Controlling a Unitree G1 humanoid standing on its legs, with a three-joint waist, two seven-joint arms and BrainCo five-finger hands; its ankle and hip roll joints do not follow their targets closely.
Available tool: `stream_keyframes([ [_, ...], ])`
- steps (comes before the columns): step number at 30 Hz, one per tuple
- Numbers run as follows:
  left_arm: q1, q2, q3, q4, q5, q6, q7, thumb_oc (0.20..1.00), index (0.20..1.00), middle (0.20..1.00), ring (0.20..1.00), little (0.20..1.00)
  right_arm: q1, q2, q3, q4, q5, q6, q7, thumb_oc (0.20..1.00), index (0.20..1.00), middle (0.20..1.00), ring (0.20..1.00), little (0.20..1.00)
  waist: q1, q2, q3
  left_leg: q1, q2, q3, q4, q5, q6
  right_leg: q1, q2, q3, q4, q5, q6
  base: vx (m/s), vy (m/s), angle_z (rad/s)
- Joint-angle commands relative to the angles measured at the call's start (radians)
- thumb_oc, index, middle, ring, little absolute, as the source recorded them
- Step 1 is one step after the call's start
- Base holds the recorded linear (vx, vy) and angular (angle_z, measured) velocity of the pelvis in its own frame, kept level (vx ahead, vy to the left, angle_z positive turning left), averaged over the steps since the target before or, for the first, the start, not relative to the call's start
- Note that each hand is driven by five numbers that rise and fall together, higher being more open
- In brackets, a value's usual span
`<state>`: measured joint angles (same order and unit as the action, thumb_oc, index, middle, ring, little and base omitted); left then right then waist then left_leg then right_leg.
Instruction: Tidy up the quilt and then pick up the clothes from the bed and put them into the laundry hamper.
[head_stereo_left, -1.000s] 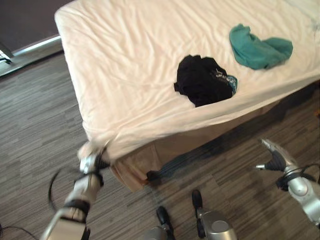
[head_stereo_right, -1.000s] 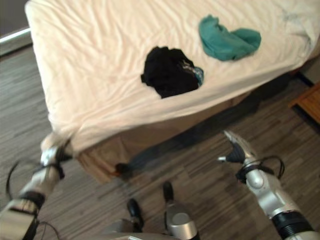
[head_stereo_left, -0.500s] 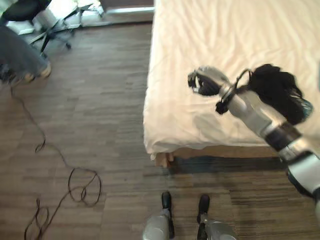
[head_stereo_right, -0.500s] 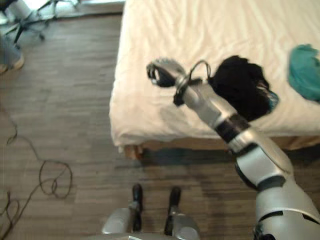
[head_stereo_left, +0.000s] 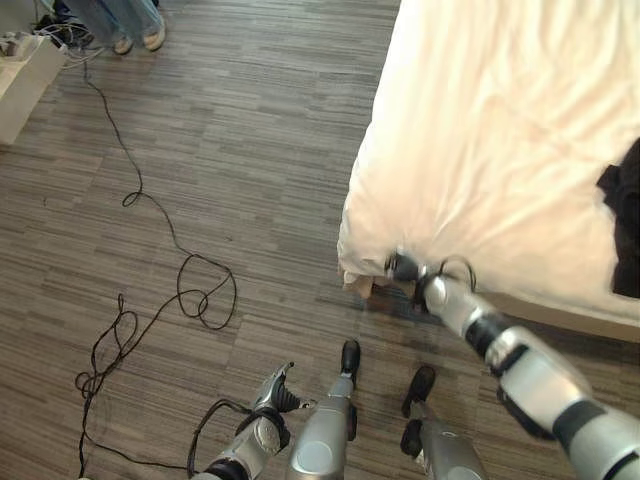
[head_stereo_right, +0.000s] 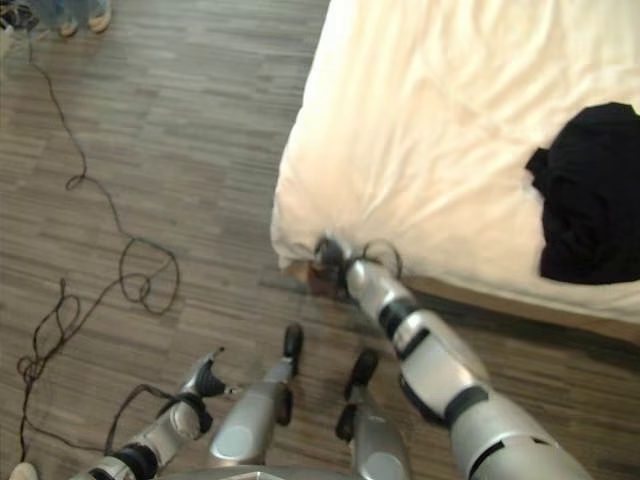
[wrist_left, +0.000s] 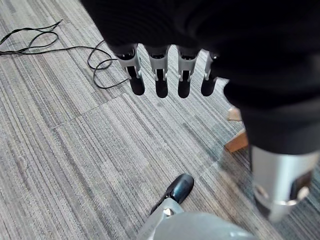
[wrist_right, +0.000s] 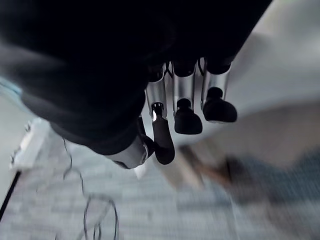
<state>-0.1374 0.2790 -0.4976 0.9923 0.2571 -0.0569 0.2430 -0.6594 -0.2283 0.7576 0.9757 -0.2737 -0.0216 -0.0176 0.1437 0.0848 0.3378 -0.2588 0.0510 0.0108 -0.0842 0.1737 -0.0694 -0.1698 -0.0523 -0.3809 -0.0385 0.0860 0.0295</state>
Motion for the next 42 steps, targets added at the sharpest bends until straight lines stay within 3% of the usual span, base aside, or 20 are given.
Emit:
stream_keyframes([
  [1,-0.031,0.015,0.028,0.07,0.033,0.01,0.023,1.0,1.0,1.0,1.0,1.0,0.097,-0.081,0.024,-0.217,0.057,-0.044,0.084,0.2,0.2,0.2,0.2,0.2,-0.026,-0.068,0.058,0.105,0.034,0.026,-0.003,-0.116,-0.055,0.037,-0.092,0.087,-0.024,-0.074,0.133,0.07,0.066,-0.05],
  [6,0.0,0.04,0.132,0.166,0.086,0.055,0.032,1.0,1.0,1.0,1.0,1.0,0.222,-0.34,-0.131,-0.903,0.323,-0.157,0.128,0.2,0.2,0.2,0.2,0.2,-0.107,-0.111,0.044,0.164,0.035,0.09,-0.003,-0.158,-0.043,0.047,-0.094,0.145,-0.01,-0.081,0.145,0.07,0.087,-0.31],
  [8,0.012,0.038,0.139,0.163,0.086,0.055,0.03,1.0,1.0,1.0,1.0,1.0,0.214,-0.373,-0.228,-1.032,0.387,-0.18,0.09,0.2,0.2,0.2,0.2,0.2,-0.12,-0.11,0.034,0.171,0.034,0.109,-0.003,-0.166,-0.039,0.036,-0.095,0.165,-0.006,-0.08,0.148,0.03,0.057,-0.66],
  [9,0.015,0.029,0.136,0.137,0.073,0.05,0.038,1.0,1.0,1.0,1.0,1.0,0.153,-0.349,-0.304,-1.017,0.389,-0.201,-0.014,0.2,0.2,0.2,0.2,0.2,-0.126,-0.099,0.031,0.174,0.031,0.117,-0.003,-0.169,-0.034,0.024,-0.097,0.178,-0.001,-0.079,0.147,0.02,0.044,-0.66],
  [10,0.01,0.024,0.119,0.093,0.054,0.041,0.047,1.0,1.0,1.0,1.0,1.0,0.053,-0.324,-0.341,-0.887,0.325,-0.187,-0.13,0.2,0.2,0.2,0.2,0.2,-0.123,-0.084,0.034,0.167,0.027,0.12,-0.003,-0.166,-0.03,0.006,-0.099,0.189,0.004,-0.077,0.145,0.02,0.03,-0.58],
  [11,0.008,0.024,0.12,0.092,0.053,0.041,0.047,1.0,1.0,1.0,1.0,1.0,0.049,-0.323,-0.338,-0.882,0.324,-0.189,-0.132,0.2,0.2,0.2,0.2,0.2,-0.123,-0.085,0.035,0.167,0.027,0.121,-0.003,-0.167,-0.029,0.005,-0.099,0.19,0.006,-0.078,0.145,-0.07,0.057,-0.34],
  [12,-0.042,0.036,0.053,0.004,0.026,0.018,0.05,1.0,1.0,1.0,1.0,1.0,-0.143,-0.315,-0.372,-0.531,0.339,-0.124,-0.254,0.2,0.2,0.2,0.2,0.2,-0.11,-0.052,0.07,0.132,0.01,0.123,0.021,-0.166,-0.025,-0.03,-0.109,0.204,0.031,-0.082,0.141,-0.12,0.064,-0.1],
  [16,-0.154,0.072,-0.04,-0.043,0.034,0.012,0.037,1.0,1.0,1.0,1.0,1.0,-0.253,-0.311,-0.435,0.072,0.422,-0.018,-0.285,0.2,0.2,0.2,0.2,0.2,-0.113,-0.022,0.122,0.034,0.0,0.129,0.14,-0.202,-0.015,-0.11,-0.14,0.216,0.131,-0.105,0.14,-0.14,0.074,0.13],
  [18,-0.167,0.071,-0.039,-0.037,0.038,0.017,0.042,1.0,1.0,1.0,1.0,1.0,-0.214,-0.301,-0.457,0.114,0.432,-0.011,-0.282,0.2,0.2,0.2,0.2,0.2,-0.116,-0.023,0.123,0.022,-0.003,0.129,0.154,-0.204,-0.012,-0.122,-0.143,0.219,0.144,-0.106,0.141,-0.07,0.047,-0.01],
  [23,-0.18,0.057,0.025,0.014,0.091,0.056,0.05,1.0,1.0,1.0,1.0,1.0,0.29,-0.212,-0.632,0.163,0.401,0.013,-0.234,0.2,0.2,0.2,0.2,0.2,-0.193,-0.034,0.126,0.064,-0.014,0.134,0.154,-0.232,-0.002,-0.1,-0.162,0.228,0.19,-0.13,0.155,0.03,0.031,0.14],
  [29,-0.135,0.059,0.072,0.103,0.117,0.077,0.011,1.0,1.0,1.0,1.0,1.0,0.597,-0.134,-0.711,0.239,0.351,0.042,-0.178,0.2,0.2,0.2,0.2,0.2,-0.28,-0.079,0.07,0.191,0.014,0.211,0.098,-0.242,0.0,-0.061,-0.118,0.233,0.194,-0.133,0.15,0.12,-0.041,-0.17],
  [30,-0.122,0.06,0.086,0.1,0.106,0.079,0.009,1.0,1.0,1.0,1.0,1.0,0.617,-0.133,-0.72,0.247,0.345,0.044,-0.176,0.2,0.2,0.2,0.2,0.2,-0.277,-0.084,0.065,0.211,0.035,0.249,0.096,-0.25,-0.002,-0.056,-0.139,0.167,0.207,-0.135,0.149,0.05,-0.088,-0.98],
  [31,-0.096,0.057,0.106,0.105,0.094,0.08,0.005,1.0,1.0,1.0,1.0,1.0,0.631,-0.129,-0.724,0.257,0.331,0.049,-0.174,0.2,0.2,0.2,0.2,0.2,-0.262,-0.092,0.052,0.238,0.064,0.314,0.089,-0.251,-0.01,-0.038,-0.178,0.025,0.225,-0.139,0.137,0.16,-0.115,-1.48],
  [32,-0.045,0.043,0.151,0.122,0.076,0.088,0.002,1.0,1.0,1.0,1.0,1.0,0.637,-0.122,-0.73,0.27,0.317,0.052,-0.182,1.0,1.0,1.0,1.0,1.0,-0.236,-0.1,0.018,0.287,0.113,0.419,0.079,-0.242,-0.024,0.01,-0.228,-0.195,0.257,-0.158,0.119,0.2,-0.15,-1.88],
  [33,-0.024,0.031,0.168,0.141,0.076,0.092,-0.002,1.0,1.0,1.0,1.0,1.0,0.637,-0.116,-0.724,0.269,0.311,0.052,-0.183,1.0,1.0,1.0,1.0,1.0,-0.23,-0.111,-0.007,0.304,0.127,0.471,0.076,-0.233,-0.028,0.028,-0.23,-0.252,0.247,-0.154,0.113,0.27,-0.204,-2.96],
  [35,-0.011,0.026,0.171,0.163,0.096,0.096,-0.012,1.0,1.0,1.0,1.0,1.0,0.649,-0.097,-0.721,0.263,0.314,0.05,-0.181,1.0,1.0,1.0,1.0,1.0,-0.237,-0.123,-0.035,0.335,0.139,0.515,0.068,-0.229,-0.033,0.026,-0.205,-0.228,0.233,-0.154,0.105,0.17,-0.209,-3.34],
  [38,0.016,0.004,0.209,0.226,0.099,0.09,-0.03,1.0,1.0,1.0,1.0,1.0,0.664,-0.076,-0.693,0.244,0.315,0.038,-0.168,1.0,1.0,1.0,1.0,1.0,-0.259,-0.128,-0.083,0.383,0.185,0.561,0.161,-0.21,-0.06,0.061,-0.106,-0.116,0.137,-0.178,0.09,0.37,-0.373,-1.88],
  [39,0.019,-0.01,0.237,0.236,0.071,0.091,-0.023,1.0,1.0,1.0,1.0,1.0,0.644,-0.075,-0.634,0.194,0.277,0.031,-0.159,1.0,1.0,1.0,1.0,1.0,-0.233,-0.133,-0.08,0.366,0.263,0.501,0.395,-0.087,-0.099,0.118,-0.024,-0.037,0.079,-0.202,0.054,0.28,-0.371,-1.66],
  [41,0.018,-0.014,0.241,0.235,0.064,0.091,-0.02,1.0,1.0,1.0,1.0,1.0,0.637,-0.078,-0.623,0.181,0.269,0.032,-0.158,1.0,1.0,1.0,1.0,1.0,-0.222,-0.14,-0.079,0.341,0.279,0.458,0.474,-0.088,-0.087,0.136,-0.006,-0.014,0.058,-0.208,0.041,0.29,-0.297,-2.05],
  [42,0.03,-0.021,0.245,0.223,0.031,0.087,-0.009,1.0,1.0,1.0,1.0,1.0,0.622,-0.087,-0.583,0.155,0.247,0.033,-0.15,1.0,1.0,1.0,1.0,1.0,-0.182,-0.164,-0.075,0.258,0.203,0.325,0.59,-0.159,-0.041,0.16,0.005,0.038,0.036,-0.214,0.031,0.36,-0.169,-1.56],
])
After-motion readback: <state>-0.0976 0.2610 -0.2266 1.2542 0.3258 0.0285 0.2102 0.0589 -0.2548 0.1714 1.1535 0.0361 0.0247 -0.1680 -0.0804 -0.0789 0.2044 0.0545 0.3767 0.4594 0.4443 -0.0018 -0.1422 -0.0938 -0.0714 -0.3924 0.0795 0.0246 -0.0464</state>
